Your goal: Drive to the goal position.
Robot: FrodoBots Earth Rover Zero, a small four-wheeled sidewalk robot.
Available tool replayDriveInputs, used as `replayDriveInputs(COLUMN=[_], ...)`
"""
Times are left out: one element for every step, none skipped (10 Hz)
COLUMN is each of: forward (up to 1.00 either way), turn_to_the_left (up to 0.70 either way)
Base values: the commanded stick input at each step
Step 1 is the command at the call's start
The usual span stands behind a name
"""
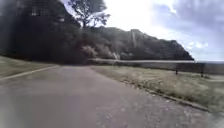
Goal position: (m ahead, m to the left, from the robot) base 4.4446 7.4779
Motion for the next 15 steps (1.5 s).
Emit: replayDriveInputs(forward=[0.00,0.00,0.00,0.00,0.00,0.00,0.00,0.00,0.00,0.00,0.00,0.00,0.00,0.00,0.00], turn_to_the_left=[-0.45,-0.45,-0.45,-0.45,-0.45,-0.45,-0.45,0.00,0.00,0.00,0.00,0.00,0.45,0.45,0.45])
